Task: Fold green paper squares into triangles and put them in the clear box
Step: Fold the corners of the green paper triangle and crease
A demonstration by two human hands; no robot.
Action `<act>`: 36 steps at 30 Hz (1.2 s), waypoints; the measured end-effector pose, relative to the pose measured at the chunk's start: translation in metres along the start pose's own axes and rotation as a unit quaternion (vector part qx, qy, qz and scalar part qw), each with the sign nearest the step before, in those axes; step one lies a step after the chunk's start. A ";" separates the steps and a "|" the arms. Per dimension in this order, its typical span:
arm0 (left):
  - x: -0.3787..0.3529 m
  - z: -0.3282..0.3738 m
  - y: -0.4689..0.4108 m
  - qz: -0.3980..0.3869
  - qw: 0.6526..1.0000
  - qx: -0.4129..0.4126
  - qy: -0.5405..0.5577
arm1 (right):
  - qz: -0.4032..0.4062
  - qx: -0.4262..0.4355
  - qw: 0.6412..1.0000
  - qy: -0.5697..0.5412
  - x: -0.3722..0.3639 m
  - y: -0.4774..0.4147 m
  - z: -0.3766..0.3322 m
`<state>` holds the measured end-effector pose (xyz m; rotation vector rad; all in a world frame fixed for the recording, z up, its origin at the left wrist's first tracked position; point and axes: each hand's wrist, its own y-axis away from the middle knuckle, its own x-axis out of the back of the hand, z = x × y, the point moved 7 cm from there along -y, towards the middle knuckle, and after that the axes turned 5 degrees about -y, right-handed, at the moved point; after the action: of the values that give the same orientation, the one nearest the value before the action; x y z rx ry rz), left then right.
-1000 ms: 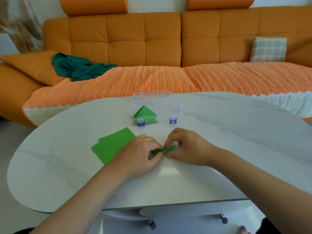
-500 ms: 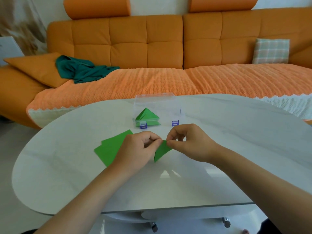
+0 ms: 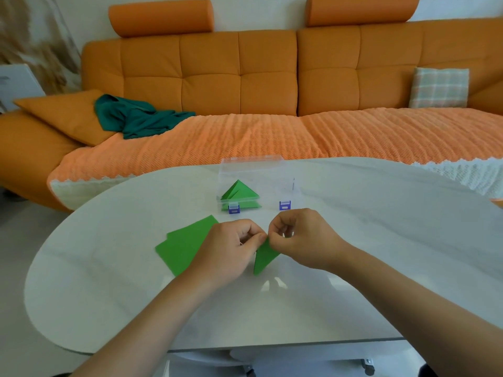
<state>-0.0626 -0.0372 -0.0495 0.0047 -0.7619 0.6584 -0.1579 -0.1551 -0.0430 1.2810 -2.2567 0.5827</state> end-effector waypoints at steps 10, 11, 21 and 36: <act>0.024 -0.016 -0.010 0.029 0.998 0.022 -0.044 | 0.014 -0.034 0.999 0.012 0.014 -0.007 0.016; 0.026 -0.017 -0.010 0.033 0.998 0.026 -0.048 | 0.013 -0.039 0.999 0.016 0.015 -0.006 0.018; 0.020 -0.018 -0.006 0.008 0.998 0.044 0.042 | 0.016 0.012 0.999 -0.031 0.009 -0.005 0.003; 0.025 0.000 -0.008 0.003 0.999 0.002 -0.054 | -0.002 0.038 0.999 0.033 0.003 -0.003 -0.010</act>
<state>-0.0447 -0.0300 -0.0313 0.0414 -0.8656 0.6699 -0.1547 -0.1526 -0.0330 1.2831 -2.1978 0.7053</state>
